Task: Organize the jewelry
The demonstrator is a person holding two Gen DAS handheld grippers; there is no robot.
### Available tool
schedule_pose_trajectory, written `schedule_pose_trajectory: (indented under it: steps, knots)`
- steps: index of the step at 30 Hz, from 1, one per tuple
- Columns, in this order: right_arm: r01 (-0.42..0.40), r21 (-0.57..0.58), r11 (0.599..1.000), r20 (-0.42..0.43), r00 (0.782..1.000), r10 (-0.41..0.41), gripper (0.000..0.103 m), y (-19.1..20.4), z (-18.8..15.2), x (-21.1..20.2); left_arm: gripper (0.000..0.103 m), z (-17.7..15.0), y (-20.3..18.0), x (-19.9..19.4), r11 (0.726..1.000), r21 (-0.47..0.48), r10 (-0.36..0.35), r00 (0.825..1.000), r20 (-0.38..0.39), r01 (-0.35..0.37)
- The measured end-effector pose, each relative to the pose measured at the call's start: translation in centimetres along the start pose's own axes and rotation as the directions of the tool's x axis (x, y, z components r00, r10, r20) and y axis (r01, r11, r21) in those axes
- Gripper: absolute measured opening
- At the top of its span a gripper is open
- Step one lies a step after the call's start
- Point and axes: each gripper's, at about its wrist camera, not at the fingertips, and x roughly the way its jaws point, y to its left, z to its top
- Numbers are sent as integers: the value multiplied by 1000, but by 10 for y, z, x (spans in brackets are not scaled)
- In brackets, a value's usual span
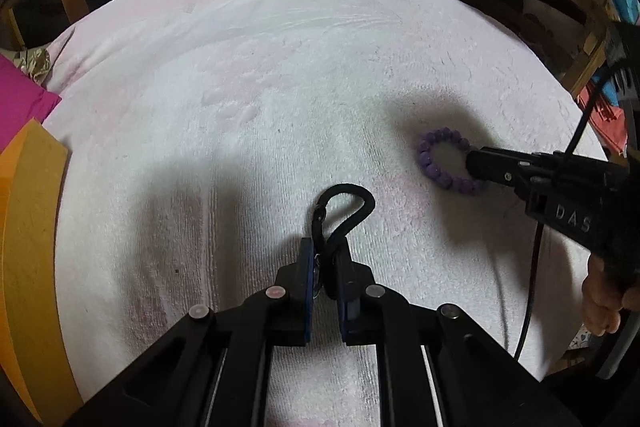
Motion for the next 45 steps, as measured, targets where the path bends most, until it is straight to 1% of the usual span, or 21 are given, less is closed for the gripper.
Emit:
schedule_pose_trajectory:
  steps: [5, 11, 17, 23, 24, 26, 28, 30, 32, 34, 39, 42, 45]
  knots:
    - [-1, 12, 1000, -16, 1000, 1, 14, -1, 5, 4, 10, 2, -5, 1, 999, 30, 27, 1000, -1, -27]
    - [-10, 19, 1000, -27, 1000, 10, 14, -2, 10, 8, 11, 3, -8, 4, 998, 52, 40, 999, -3, -40]
    - [-18, 33, 999, -38, 999, 19, 15, -5, 12, 11, 14, 5, -9, 7, 995, 77, 57, 998, 2, -57]
    - [4, 29, 1000, -44, 999, -3, 15, -2, 13, 13, 18, 4, -10, 8, 994, 89, 69, 998, 10, -69]
    - [8, 28, 1000, -44, 999, -6, 15, -2, 13, 14, 21, 4, -9, 8, 993, 90, 72, 997, 12, -73]
    - [12, 31, 999, -47, 999, -10, 15, -2, 14, 14, 29, 3, -9, 8, 992, 91, 88, 996, 17, -89]
    - [13, 39, 999, -48, 999, -11, 15, -2, 14, 14, 46, 3, -5, 9, 990, 81, 110, 994, 22, -112]
    - [23, 35, 999, -47, 999, -22, 15, 0, 14, 15, 54, 3, 0, 10, 991, 58, 116, 993, 20, -117]
    - [49, 20, 999, -40, 998, -48, 12, 3, 13, 15, 56, 4, 4, 11, 994, 43, 103, 995, 18, -103]
    - [69, 2, 998, -30, 997, -69, 12, 7, 13, 16, 58, 4, 5, 11, 993, 44, 105, 994, 21, -106]
    - [94, -51, 994, 5, 996, -94, 12, 13, 11, 17, 58, 6, 9, 11, 997, 14, 76, 997, 15, -76]
    - [105, -86, 991, 17, 994, -104, 12, 15, 11, 18, 58, 6, 8, 10, 997, 16, 79, 997, 15, -79]
    - [110, -95, 989, 19, 994, -108, 12, 17, 11, 18, 55, 6, 8, 10, 997, 24, 78, 997, 21, -79]
